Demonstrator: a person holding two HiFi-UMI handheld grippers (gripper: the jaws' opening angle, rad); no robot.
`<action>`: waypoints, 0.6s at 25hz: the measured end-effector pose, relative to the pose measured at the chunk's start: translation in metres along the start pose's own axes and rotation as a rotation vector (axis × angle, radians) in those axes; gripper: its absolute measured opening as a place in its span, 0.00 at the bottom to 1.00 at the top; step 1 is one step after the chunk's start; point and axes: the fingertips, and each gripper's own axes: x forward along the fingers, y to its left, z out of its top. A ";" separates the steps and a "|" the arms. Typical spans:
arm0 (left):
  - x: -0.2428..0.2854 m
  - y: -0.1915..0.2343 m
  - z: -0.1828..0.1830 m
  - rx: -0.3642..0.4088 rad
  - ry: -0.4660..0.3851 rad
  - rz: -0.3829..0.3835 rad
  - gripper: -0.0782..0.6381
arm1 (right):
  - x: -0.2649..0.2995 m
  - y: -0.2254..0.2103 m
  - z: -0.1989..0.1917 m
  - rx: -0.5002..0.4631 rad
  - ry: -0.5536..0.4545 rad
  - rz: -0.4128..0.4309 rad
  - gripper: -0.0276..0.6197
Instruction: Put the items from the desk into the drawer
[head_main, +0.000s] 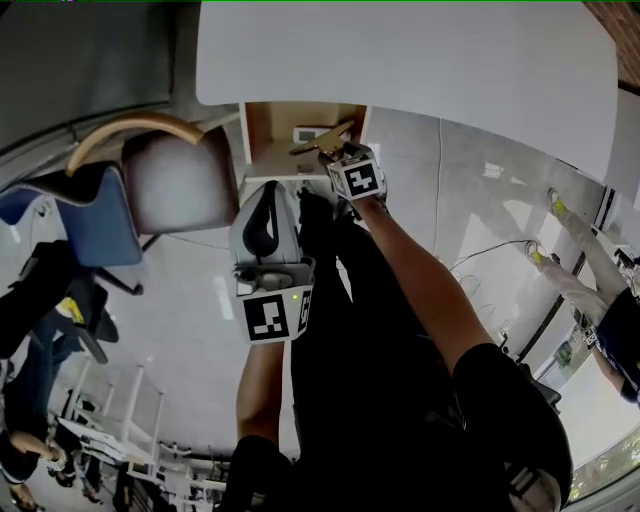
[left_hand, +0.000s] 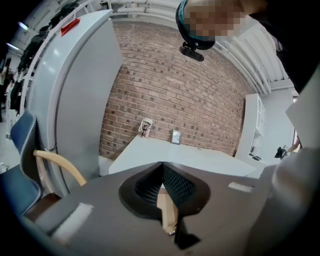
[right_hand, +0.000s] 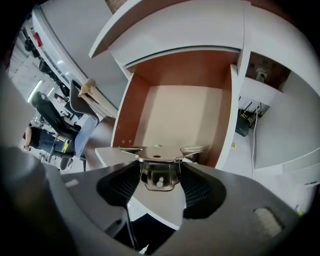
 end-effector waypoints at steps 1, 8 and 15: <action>0.001 0.002 -0.003 -0.004 0.004 0.000 0.14 | 0.005 -0.002 -0.002 0.009 0.013 -0.006 0.44; 0.009 0.010 -0.021 -0.006 0.032 -0.009 0.14 | 0.034 -0.013 -0.010 0.036 0.078 -0.046 0.44; 0.007 0.021 -0.028 -0.021 0.052 0.004 0.14 | 0.049 -0.019 -0.017 0.055 0.138 -0.076 0.45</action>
